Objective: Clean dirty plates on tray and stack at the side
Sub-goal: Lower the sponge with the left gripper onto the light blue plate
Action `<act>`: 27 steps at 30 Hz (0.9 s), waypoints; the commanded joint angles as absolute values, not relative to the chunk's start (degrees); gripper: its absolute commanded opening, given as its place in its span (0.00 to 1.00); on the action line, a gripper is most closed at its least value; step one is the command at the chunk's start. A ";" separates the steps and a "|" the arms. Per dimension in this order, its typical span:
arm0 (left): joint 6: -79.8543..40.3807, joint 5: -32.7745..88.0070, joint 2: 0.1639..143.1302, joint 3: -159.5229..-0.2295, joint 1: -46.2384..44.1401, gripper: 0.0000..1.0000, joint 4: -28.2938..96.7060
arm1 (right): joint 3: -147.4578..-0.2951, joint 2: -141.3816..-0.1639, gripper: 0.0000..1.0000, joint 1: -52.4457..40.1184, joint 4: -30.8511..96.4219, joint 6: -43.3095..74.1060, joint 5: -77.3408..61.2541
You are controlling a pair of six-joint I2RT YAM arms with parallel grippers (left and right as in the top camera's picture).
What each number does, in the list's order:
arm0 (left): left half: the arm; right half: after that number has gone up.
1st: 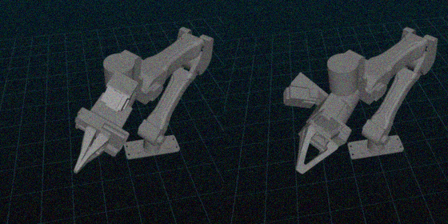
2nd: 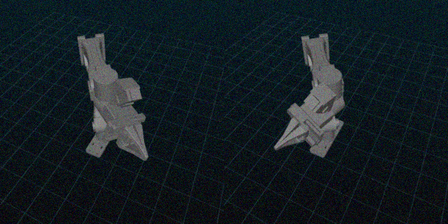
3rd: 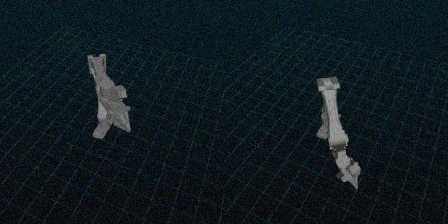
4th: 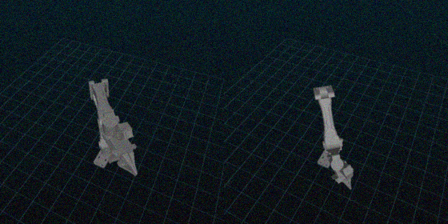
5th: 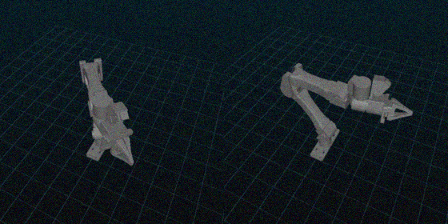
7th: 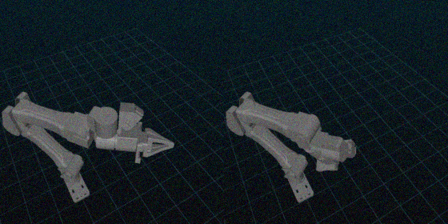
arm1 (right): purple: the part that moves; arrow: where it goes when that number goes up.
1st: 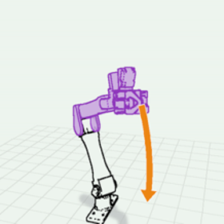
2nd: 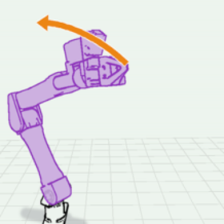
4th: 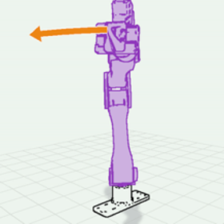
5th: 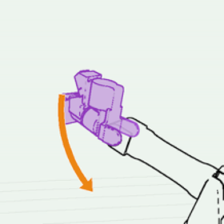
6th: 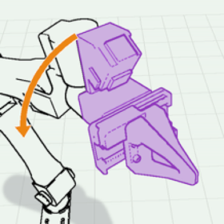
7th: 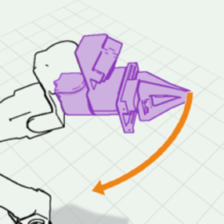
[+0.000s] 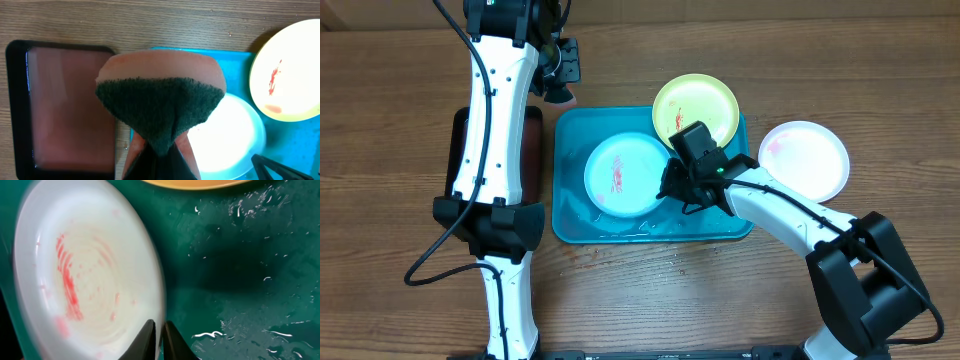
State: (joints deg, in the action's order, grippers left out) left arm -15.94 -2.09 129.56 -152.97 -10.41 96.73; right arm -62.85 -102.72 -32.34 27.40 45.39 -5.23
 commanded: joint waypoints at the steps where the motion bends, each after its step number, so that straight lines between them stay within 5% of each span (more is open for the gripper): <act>1: -15.05 -1.43 130.02 -152.55 -10.52 0.04 96.82 | -64.25 -102.80 0.10 -32.49 26.41 44.69 -3.42; 18: -15.44 0.45 130.02 -146.23 -10.63 0.04 96.09 | -64.25 -107.79 0.20 -32.40 18.63 41.47 -3.03; 23: -13.80 1.32 130.02 -144.20 -11.33 0.04 96.75 | -64.25 -108.88 0.06 -32.40 17.89 41.54 -3.18; 27: -13.02 1.37 129.78 -143.00 -12.58 0.04 96.82 | -64.25 -110.41 0.04 -32.38 17.82 41.54 -5.74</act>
State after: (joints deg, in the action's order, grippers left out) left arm -14.81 0.27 129.56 -143.74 -11.16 96.68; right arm -63.16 -108.31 -32.29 17.91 41.76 -4.25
